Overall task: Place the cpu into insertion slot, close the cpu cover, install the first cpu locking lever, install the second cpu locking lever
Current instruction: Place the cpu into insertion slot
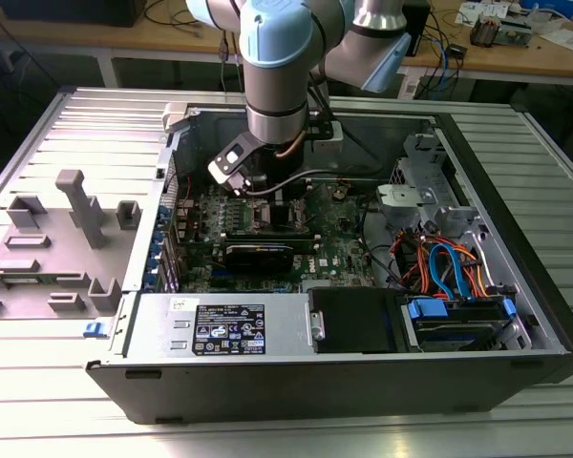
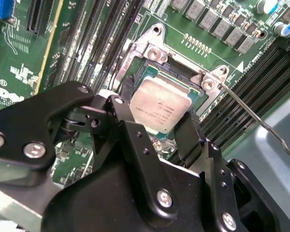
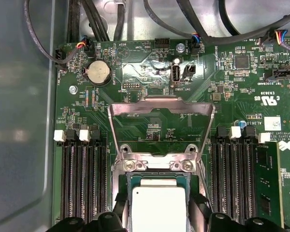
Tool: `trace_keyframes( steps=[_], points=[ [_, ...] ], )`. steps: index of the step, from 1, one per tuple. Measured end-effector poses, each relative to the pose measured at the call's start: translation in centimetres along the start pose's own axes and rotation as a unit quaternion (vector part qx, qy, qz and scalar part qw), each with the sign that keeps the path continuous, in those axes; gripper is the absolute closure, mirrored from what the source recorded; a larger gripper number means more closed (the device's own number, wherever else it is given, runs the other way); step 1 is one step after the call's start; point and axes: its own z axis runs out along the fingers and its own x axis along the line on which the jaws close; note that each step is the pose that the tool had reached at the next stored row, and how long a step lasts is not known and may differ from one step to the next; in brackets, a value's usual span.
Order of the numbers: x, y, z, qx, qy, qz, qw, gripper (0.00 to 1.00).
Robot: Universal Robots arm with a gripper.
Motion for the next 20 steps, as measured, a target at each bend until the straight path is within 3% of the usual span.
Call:
trace_keyframes(
  steps=[5, 13, 17, 19, 20],
  points=[
    [0.01, 0.01, -0.19, 0.0007, 0.0, 0.0, 1.0, 0.38],
    [0.06, 0.1, -1.58, 0.0076, 0.0001, 0.0, 0.99997, 0.38],
    [0.08, 0.17, -2.15, 0.0121, 0.0002, 0.0, 0.99993, 0.59],
    [0.07, 0.21, -2.15, 0.0124, 0.0001, 0.001, 0.99992, 0.59],
    [0.08, 0.22, -2.15, 0.0125, 0.0001, 0.001, 0.99992, 0.65]
  ],
)
